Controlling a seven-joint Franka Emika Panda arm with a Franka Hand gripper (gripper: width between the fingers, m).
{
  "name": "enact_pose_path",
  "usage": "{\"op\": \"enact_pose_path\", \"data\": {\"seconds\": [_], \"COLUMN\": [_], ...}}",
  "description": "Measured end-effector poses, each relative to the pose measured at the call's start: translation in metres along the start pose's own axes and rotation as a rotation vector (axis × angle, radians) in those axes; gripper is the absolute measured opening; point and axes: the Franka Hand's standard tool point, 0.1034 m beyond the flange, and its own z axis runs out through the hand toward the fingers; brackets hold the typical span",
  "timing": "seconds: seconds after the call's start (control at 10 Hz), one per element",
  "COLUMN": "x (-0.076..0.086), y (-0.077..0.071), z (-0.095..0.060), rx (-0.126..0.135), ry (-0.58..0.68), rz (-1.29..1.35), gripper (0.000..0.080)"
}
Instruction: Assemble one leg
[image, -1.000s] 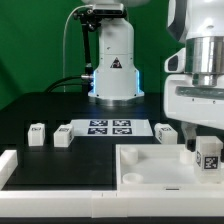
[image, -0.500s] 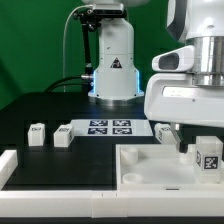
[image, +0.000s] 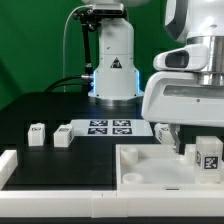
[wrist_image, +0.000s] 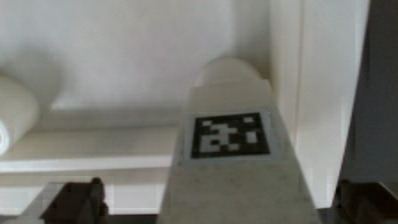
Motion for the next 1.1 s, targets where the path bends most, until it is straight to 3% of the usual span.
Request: {"op": "enact_pose_path", "data": {"seconds": [0.3, 0.5, 0.7, 1.0, 1.1], "x": [0.0001, 0.0001, 0.0, -0.0005, -0.0024], "y": [0.0011, 0.0011, 0.001, -0.0009, 0.0056], "z": [0.0003, 0.0002, 0.0003, 0.001, 0.002], "rx": [-0.002, -0.002, 0.0, 0.003, -0.008], "ry": [0.0, 0.0, -0.001, 0.009, 0.008], "rz": [-0.011, -0.01, 0.053, 0.412, 0.531], "gripper": [0.0636, 0.029, 0.0293, 0.0293, 0.0293]}}
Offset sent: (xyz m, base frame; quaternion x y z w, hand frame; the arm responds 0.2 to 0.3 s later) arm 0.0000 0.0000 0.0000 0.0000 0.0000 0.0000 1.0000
